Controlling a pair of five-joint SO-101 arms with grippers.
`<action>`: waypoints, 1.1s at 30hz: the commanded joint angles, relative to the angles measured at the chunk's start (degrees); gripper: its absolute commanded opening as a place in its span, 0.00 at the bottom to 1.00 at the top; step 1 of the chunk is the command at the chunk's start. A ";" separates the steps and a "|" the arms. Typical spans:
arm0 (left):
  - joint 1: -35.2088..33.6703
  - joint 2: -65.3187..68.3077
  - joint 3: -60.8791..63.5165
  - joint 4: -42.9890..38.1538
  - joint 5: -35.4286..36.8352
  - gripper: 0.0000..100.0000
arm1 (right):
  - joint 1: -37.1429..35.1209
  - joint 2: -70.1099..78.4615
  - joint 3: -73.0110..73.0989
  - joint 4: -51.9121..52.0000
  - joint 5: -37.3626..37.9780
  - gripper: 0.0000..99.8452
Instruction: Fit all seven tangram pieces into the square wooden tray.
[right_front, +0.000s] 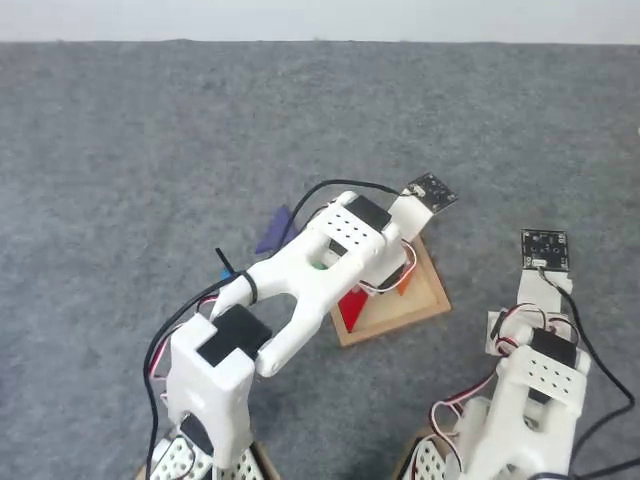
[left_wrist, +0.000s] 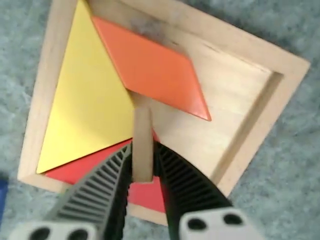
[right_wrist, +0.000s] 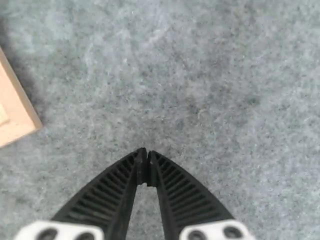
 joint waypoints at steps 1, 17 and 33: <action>-0.88 -1.58 -1.36 -0.79 0.35 0.12 | -0.48 -1.71 -2.11 -0.84 -0.62 0.01; -5.98 -3.96 -2.15 -0.53 -1.93 0.12 | -0.57 -1.71 -2.02 -0.84 -0.62 0.01; -6.33 -3.43 -13.67 8.35 -2.11 0.12 | -2.15 -1.63 -1.93 -0.66 -0.62 0.01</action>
